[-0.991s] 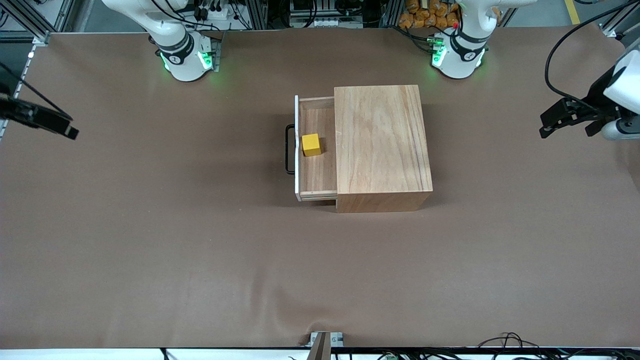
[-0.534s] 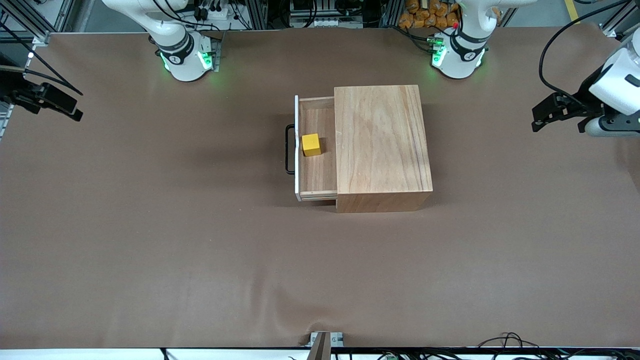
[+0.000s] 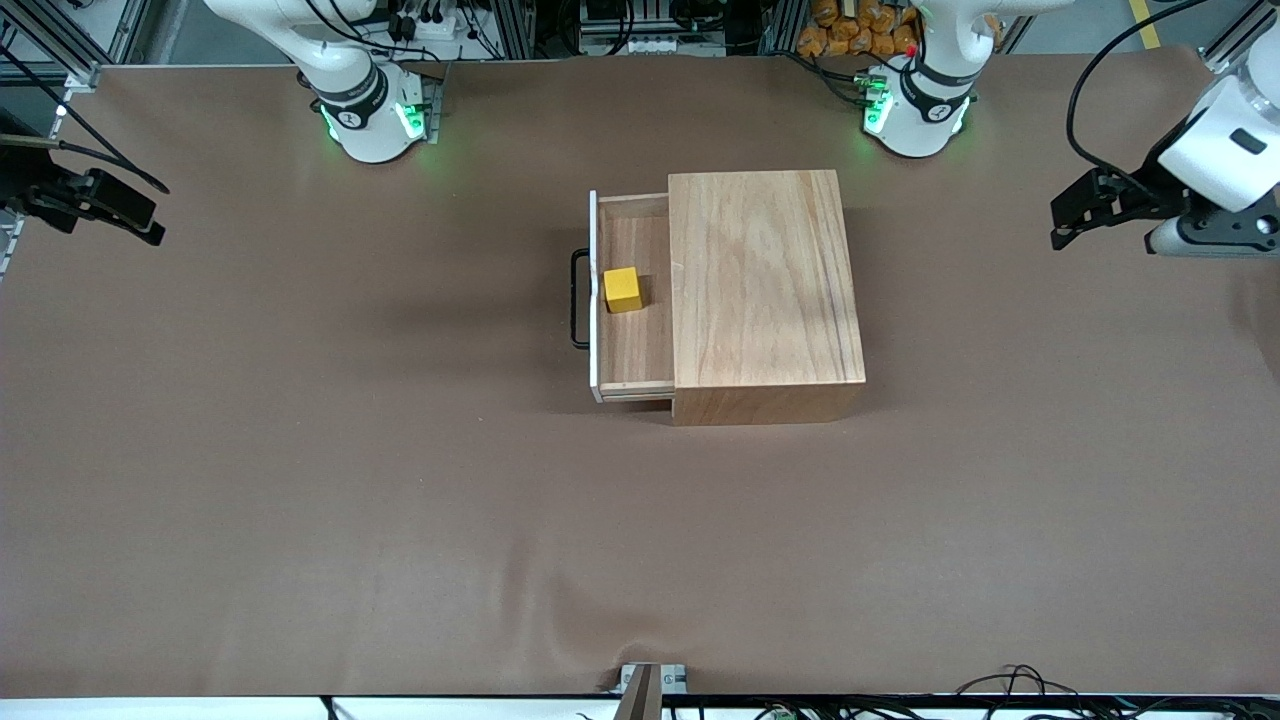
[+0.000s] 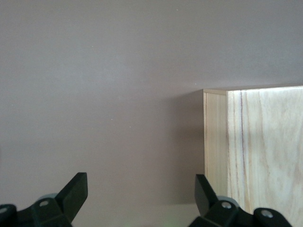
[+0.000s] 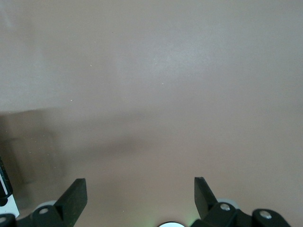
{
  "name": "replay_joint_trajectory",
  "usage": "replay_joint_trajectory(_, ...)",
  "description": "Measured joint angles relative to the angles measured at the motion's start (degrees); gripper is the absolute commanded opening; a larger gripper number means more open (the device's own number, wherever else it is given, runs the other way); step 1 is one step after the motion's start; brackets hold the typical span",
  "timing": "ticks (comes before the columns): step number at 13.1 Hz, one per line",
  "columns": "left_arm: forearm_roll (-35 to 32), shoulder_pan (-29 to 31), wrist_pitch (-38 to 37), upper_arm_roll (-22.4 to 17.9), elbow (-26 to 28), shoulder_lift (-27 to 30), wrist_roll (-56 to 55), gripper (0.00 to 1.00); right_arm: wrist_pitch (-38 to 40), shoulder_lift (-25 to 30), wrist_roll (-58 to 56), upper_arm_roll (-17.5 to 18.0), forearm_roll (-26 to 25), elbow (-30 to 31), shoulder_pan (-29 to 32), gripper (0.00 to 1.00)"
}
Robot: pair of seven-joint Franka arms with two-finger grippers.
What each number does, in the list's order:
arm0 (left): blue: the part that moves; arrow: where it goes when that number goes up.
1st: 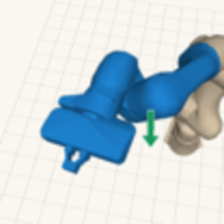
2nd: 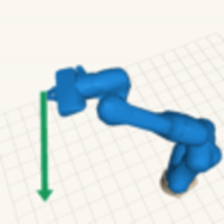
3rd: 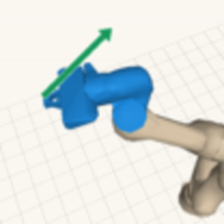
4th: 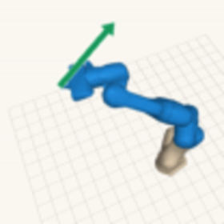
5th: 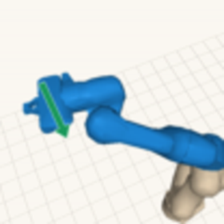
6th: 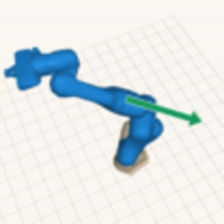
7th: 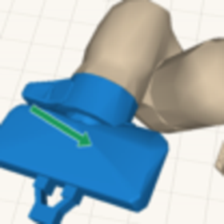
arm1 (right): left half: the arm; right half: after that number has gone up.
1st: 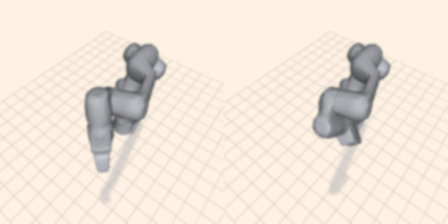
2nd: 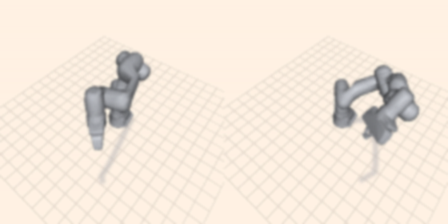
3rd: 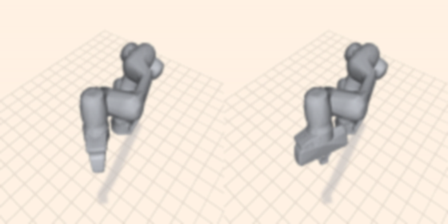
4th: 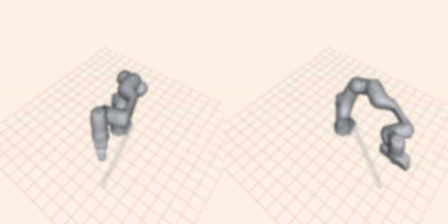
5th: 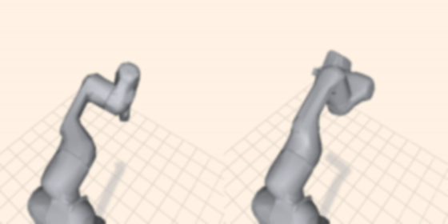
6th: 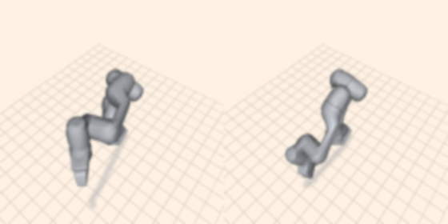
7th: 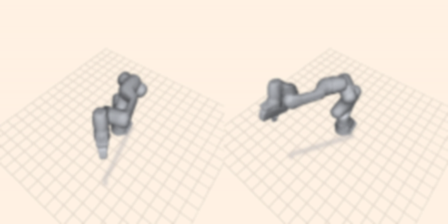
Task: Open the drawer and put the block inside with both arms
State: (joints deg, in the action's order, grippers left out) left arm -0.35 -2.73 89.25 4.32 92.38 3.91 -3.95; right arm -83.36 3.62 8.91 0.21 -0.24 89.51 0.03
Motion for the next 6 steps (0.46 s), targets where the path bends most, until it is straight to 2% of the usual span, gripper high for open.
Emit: replay_joint_trajectory(6,0.0,0.05,-0.98,-0.11,-2.25,0.13,0.0,1.0,-0.16,0.0,-1.19,0.06,0.0,0.0,0.0,1.0)
